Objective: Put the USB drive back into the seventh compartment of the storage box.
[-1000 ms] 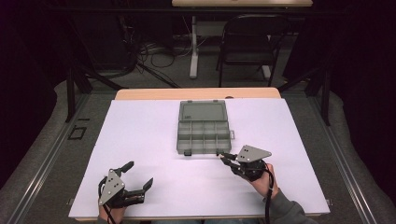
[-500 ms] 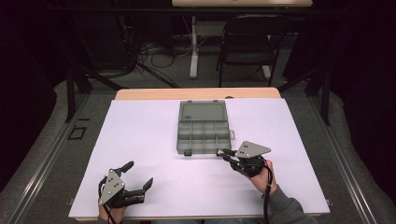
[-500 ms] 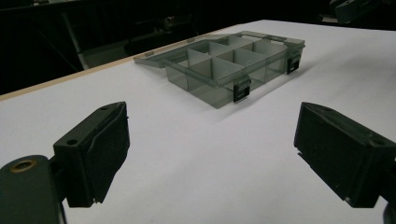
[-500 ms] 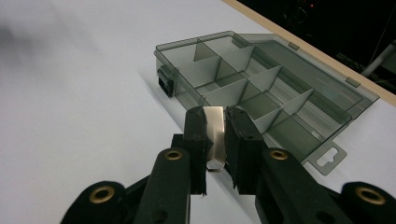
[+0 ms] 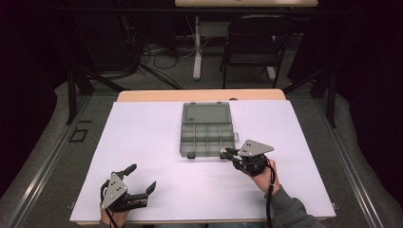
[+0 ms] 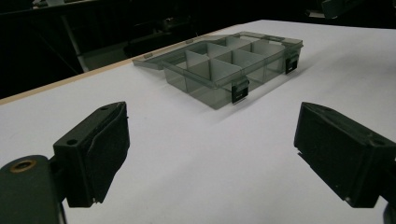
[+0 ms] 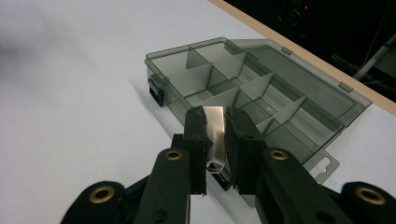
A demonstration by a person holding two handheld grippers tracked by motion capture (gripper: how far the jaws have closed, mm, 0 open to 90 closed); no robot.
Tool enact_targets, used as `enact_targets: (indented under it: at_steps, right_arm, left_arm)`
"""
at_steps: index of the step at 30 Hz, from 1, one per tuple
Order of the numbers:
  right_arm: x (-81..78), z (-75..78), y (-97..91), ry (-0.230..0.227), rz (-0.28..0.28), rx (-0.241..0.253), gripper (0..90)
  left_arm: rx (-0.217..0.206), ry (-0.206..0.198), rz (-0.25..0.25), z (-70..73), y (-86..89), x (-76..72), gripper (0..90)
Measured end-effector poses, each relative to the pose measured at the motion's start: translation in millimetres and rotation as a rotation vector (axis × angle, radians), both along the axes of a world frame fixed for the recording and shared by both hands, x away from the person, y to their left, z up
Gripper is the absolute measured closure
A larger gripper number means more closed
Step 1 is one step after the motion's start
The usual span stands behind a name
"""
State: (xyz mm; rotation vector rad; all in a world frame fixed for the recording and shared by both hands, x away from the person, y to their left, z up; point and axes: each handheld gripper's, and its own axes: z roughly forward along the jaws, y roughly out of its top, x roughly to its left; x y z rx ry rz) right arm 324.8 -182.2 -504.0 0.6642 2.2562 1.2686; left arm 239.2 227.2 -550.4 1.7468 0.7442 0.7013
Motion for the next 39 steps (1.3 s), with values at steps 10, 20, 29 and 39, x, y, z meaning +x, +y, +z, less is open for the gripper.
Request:
enact_targets:
  at_steps: [10,20,29,39]
  right_arm:
    - [6.8,0.9,3.9,0.002,-0.017,0.006,79.4]
    - [15.8,0.4,5.3,0.013,-0.040,0.016,79.4]
    - [23.4,-1.1,8.2,0.016,-0.051,0.013,79.4]
    - [30.1,-0.9,8.7,0.014,-0.070,0.019,79.4]
  left_arm:
    - [-0.005,0.011,0.006,-0.9,0.3,0.9,10.7]
    - [-0.004,0.010,0.005,-0.9,0.2,1.2,10.7]
    - [-0.002,0.009,0.004,-0.9,0.6,1.4,10.8]
    - [-0.002,0.008,0.008,-0.7,0.7,1.2,10.8]
